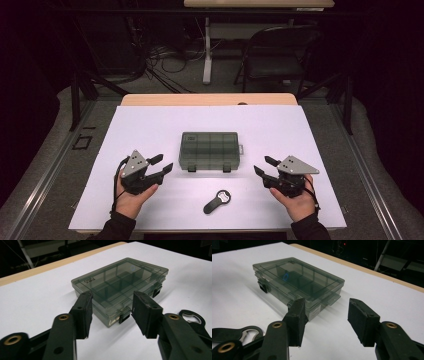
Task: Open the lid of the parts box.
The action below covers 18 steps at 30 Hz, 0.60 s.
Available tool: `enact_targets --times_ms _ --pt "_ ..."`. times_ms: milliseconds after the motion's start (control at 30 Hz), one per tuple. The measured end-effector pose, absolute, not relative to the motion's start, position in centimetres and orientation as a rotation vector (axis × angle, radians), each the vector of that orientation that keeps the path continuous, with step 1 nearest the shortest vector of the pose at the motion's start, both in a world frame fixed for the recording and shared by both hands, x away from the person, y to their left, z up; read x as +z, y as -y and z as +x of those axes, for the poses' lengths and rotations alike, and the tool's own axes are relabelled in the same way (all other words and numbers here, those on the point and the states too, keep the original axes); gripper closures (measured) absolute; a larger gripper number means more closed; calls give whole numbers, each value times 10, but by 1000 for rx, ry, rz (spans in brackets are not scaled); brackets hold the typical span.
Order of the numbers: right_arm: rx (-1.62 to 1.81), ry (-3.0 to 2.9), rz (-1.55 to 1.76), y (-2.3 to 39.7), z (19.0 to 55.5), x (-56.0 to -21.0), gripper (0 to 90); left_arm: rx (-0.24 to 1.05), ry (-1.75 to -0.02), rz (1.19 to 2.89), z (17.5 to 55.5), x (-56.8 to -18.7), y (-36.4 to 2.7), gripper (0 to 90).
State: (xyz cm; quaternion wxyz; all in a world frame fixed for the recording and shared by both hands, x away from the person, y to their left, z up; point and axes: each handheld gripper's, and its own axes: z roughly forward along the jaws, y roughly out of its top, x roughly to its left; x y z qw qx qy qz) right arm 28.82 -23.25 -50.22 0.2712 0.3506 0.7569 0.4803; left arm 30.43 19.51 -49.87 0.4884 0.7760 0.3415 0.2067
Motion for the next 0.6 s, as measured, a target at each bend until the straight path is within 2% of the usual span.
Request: enact_targets --times_ms 167,467,600 --pt "1226 -2067 928 225 297 -501 514 481 -861 1881 314 -498 -192 536" --pt "1261 -2084 971 214 315 -497 717 471 -914 1886 332 -499 -185 647" --pt "1227 -2117 972 207 324 -497 767 461 -934 1898 340 -502 -183 711"
